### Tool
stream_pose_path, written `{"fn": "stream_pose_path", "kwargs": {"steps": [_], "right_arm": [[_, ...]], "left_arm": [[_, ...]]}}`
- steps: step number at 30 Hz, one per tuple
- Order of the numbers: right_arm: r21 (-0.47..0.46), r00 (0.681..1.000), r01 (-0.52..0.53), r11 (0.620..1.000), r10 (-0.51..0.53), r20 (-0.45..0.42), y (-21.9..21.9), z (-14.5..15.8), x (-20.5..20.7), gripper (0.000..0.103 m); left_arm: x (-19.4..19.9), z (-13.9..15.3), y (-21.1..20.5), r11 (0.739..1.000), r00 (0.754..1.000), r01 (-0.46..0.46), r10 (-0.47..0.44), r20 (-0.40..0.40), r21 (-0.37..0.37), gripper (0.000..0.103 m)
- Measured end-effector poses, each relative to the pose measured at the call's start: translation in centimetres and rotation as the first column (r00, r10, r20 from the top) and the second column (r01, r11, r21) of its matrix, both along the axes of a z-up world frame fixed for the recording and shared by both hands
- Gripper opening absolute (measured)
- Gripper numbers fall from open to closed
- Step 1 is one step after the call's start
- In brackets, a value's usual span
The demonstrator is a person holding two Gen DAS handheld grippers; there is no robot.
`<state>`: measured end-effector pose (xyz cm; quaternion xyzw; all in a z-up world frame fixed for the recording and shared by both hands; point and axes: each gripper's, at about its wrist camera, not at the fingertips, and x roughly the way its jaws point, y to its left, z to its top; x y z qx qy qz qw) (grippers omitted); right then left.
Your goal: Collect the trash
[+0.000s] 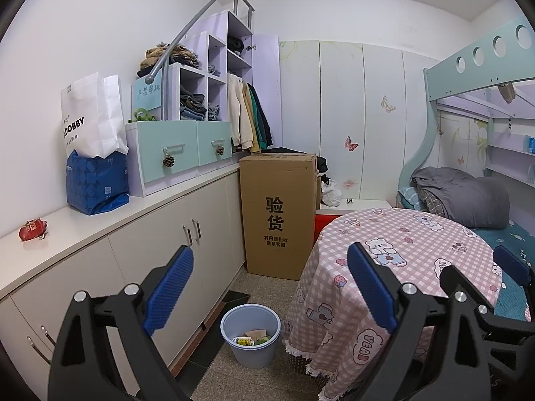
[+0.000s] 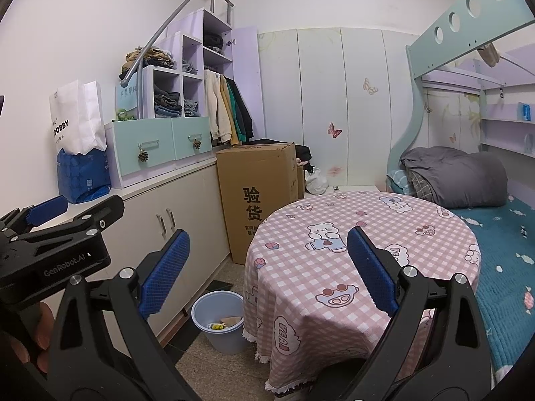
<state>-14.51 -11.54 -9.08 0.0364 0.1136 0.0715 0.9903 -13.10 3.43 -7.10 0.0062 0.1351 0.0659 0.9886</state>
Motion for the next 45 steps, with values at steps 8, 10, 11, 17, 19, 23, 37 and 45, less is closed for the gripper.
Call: {"fn": "stream_pose_path", "kwargs": {"steps": [8, 10, 11, 17, 19, 23, 37, 45], "right_arm": [[0.007, 1.000, 0.001, 1.000, -0.001, -0.007, 0.03, -0.03, -0.13, 0.093], [0.009, 1.000, -0.001, 1.000, 0.002, -0.010, 0.06, 0.01, -0.15, 0.094], [0.011, 1.000, -0.002, 1.000, 0.002, -0.011, 0.07, 0.01, -0.17, 0.094], [0.017, 1.000, -0.003, 1.000, 0.003, -0.018, 0.08, 0.03, -0.09, 0.094], [0.021, 1.000, -0.005, 1.000, 0.005, -0.022, 0.09, 0.01, 0.00, 0.094], [0.022, 1.000, -0.005, 1.000, 0.005, -0.022, 0.15, -0.01, 0.02, 0.094], [0.024, 1.000, -0.008, 1.000, 0.008, -0.025, 0.20, -0.19, 0.22, 0.094], [0.033, 1.000, -0.013, 0.999, 0.014, -0.026, 0.16, -0.42, 0.31, 0.094]], "left_arm": [[-0.02, -0.01, 0.06, 1.000, 1.000, -0.002, 0.002, 0.000, 0.001, 0.092], [-0.08, -0.06, 0.02, 1.000, 1.000, -0.001, 0.001, -0.001, 0.000, 0.092], [-0.08, -0.04, 0.01, 1.000, 1.000, -0.002, 0.002, 0.000, 0.001, 0.092], [-0.07, -0.02, -0.01, 1.000, 1.000, -0.002, 0.002, -0.001, 0.001, 0.092], [-0.10, -0.06, 0.04, 1.000, 1.000, -0.002, 0.002, -0.002, 0.001, 0.092], [-0.39, -0.25, 0.13, 1.000, 1.000, -0.005, 0.005, -0.003, 0.002, 0.091], [-0.38, -0.31, 0.35, 1.000, 1.000, -0.004, 0.004, -0.006, 0.004, 0.092], [-0.67, -0.59, 0.64, 1.000, 1.000, -0.005, 0.005, -0.010, 0.007, 0.092]]}}
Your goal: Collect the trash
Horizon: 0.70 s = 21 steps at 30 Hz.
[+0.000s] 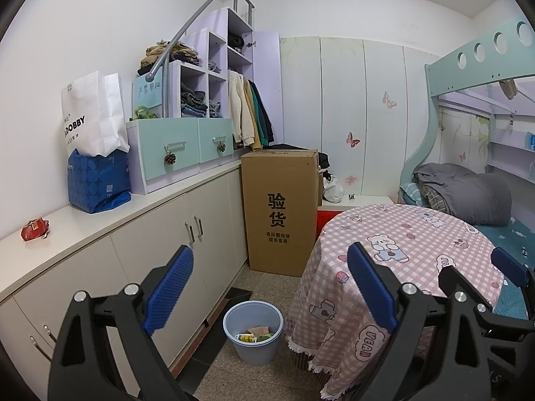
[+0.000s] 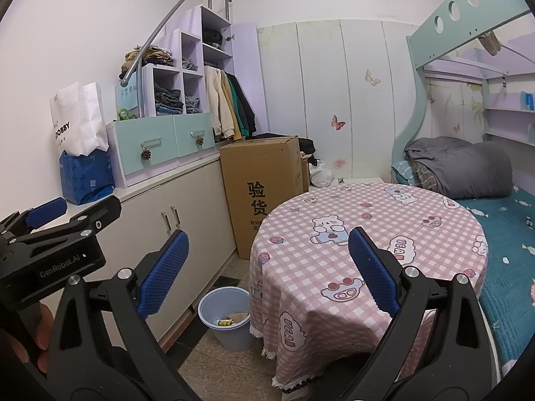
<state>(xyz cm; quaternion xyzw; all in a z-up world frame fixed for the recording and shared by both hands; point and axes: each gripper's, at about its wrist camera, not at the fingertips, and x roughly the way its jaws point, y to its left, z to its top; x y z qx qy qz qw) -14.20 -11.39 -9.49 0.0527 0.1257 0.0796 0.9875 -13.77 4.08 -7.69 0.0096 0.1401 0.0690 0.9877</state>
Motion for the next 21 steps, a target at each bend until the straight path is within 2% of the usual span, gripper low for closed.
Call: {"fn": "stream_pose_path", "kwargs": {"steps": [21], "right_arm": [[0.015, 1.000, -0.012, 1.000, 0.013, -0.016, -0.2, -0.1, 1.4, 0.095]], "left_arm": [[1.6, 0.0, 0.3, 1.000, 0.999, 0.005, -0.004, -0.034, 0.018, 0.092]]}}
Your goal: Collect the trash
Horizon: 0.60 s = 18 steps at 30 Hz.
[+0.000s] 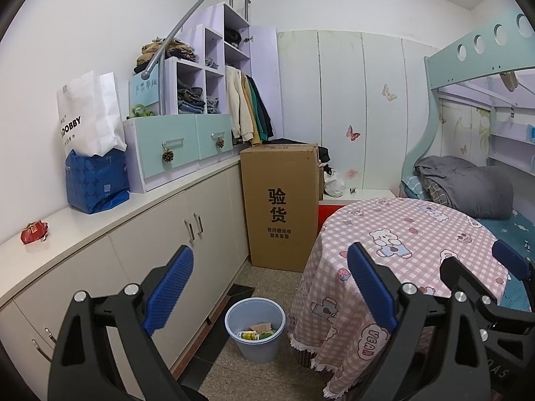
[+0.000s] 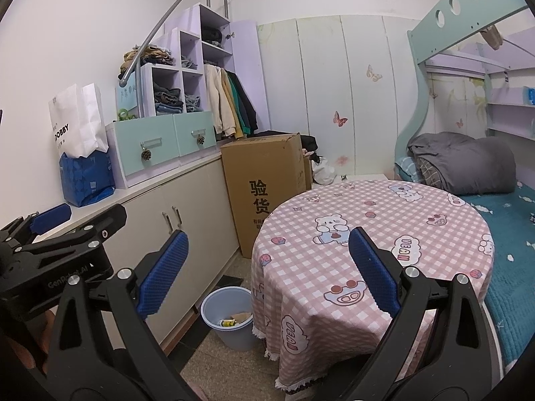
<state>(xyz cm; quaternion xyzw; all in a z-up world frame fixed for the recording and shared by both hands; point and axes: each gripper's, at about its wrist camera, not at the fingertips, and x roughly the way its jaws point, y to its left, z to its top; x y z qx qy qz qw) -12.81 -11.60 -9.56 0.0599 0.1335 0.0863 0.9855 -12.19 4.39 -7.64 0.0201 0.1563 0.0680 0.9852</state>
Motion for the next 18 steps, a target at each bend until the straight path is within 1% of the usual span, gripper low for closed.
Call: {"fn": "stream_pose_path", "kwargs": {"steps": [13, 18], "right_arm": [[0.023, 0.999, -0.016, 1.000, 0.017, -0.052, -0.1, -1.4, 2.9, 0.095], [0.030, 0.998, -0.025, 0.999, 0.026, -0.057, -0.1, -1.7, 4.1, 0.095]], "left_arm": [[2.5, -0.7, 0.4, 1.000, 0.999, -0.009, 0.010, -0.030, 0.002, 0.092], [3.7, -1.0, 0.6, 1.000, 0.999, -0.018, 0.018, -0.043, 0.002, 0.092]]}}
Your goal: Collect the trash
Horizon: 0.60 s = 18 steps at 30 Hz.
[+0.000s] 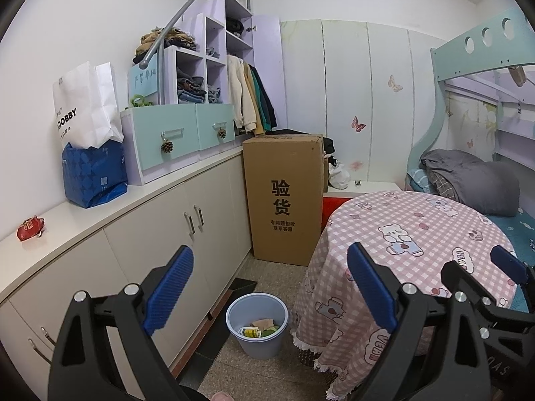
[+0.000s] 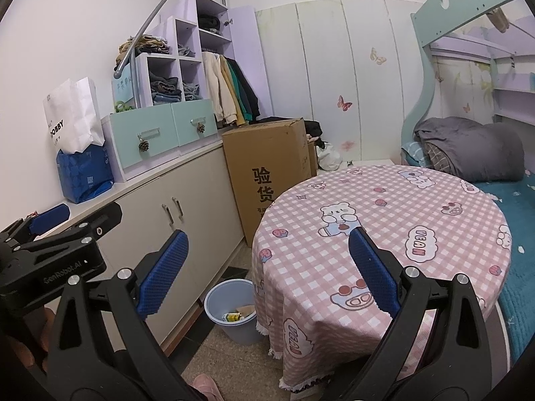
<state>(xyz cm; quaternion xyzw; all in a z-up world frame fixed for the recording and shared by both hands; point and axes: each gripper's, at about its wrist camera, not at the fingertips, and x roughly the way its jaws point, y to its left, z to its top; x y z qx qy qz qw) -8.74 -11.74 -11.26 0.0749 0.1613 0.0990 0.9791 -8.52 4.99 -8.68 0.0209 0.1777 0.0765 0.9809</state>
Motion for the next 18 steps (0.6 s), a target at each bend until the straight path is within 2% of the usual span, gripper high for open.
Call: {"fn": "stream_pose_path", "kwargs": {"steps": [13, 18], "right_arm": [[0.019, 1.000, -0.007, 1.000, 0.007, -0.025, -0.7, -1.1, 3.3, 0.095], [0.033, 0.999, -0.008, 0.999, 0.010, -0.049, -1.4, -2.0, 5.0, 0.095]], "left_arm": [[3.1, -0.6, 0.2, 1.000, 1.000, -0.020, 0.020, -0.019, -0.006, 0.092], [4.3, -1.2, -0.4, 0.996, 0.997, -0.079, 0.079, -0.011, 0.032, 0.092]]}}
